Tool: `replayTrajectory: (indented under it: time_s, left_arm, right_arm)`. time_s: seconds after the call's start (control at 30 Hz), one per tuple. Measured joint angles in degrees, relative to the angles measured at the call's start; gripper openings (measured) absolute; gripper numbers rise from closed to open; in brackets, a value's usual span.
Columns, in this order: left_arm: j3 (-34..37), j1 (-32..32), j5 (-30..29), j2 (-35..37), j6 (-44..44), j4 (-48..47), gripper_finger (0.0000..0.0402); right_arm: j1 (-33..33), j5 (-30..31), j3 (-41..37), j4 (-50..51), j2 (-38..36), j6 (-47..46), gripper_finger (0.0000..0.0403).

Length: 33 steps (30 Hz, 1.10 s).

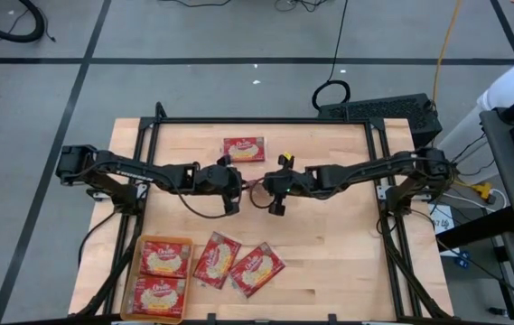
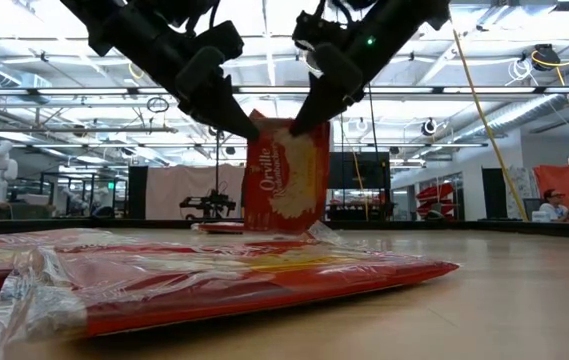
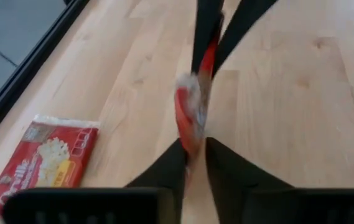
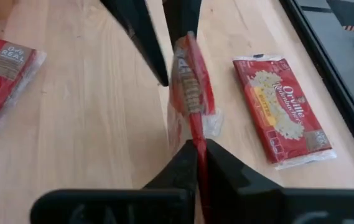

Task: Sort popcorn bags into baskets
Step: Put the red popcorn bag into the orange bin

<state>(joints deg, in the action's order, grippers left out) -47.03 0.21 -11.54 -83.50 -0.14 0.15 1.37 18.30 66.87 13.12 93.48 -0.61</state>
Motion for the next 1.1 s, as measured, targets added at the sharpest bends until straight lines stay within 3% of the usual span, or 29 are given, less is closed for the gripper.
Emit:
replayTrajectory:
  time_s: [0.33, 0.47, 0.57, 0.7, 0.83, 0.93, 1.1]
  left_arm:
    - [1.95, 0.15, -2.92, -0.02, -5.54, 1.09, 0.0215]
    - [4.4, -0.13, -5.02, -0.04, -8.7, 4.52, 0.0226]
    - [8.79, -0.6, -5.04, -0.04, -10.94, 13.0, 0.0215]
    - [14.76, -2.03, -4.97, 0.16, -11.15, 25.5, 0.0193]
    - [17.73, -3.46, -4.43, 0.48, -7.97, 35.76, 0.0183]
    - [18.29, -3.98, -2.41, 0.51, -5.78, 39.02, 0.0187]
    - [18.27, -4.15, 1.82, 1.55, -4.25, 40.49, 0.0199]
  right_arm:
    - [-3.26, -1.92, -0.04, 4.74, -8.57, -0.29, 0.0001]
    - [-3.29, -2.0, -0.07, 6.18, -12.91, -0.22, 0.0001]
    - [-2.27, -2.39, -3.19, 2.51, -16.39, -1.44, 0.0]
    - [-0.17, -5.52, -12.46, -10.02, -20.32, -4.59, 0.0]
    - [0.95, -9.6, -22.59, -29.27, -21.7, -6.74, 0.0]
    - [1.15, -11.08, -27.81, -41.92, -21.32, -7.24, 0.0]
    - [1.25, -11.03, -31.46, -51.76, -21.35, -4.98, 0.0]
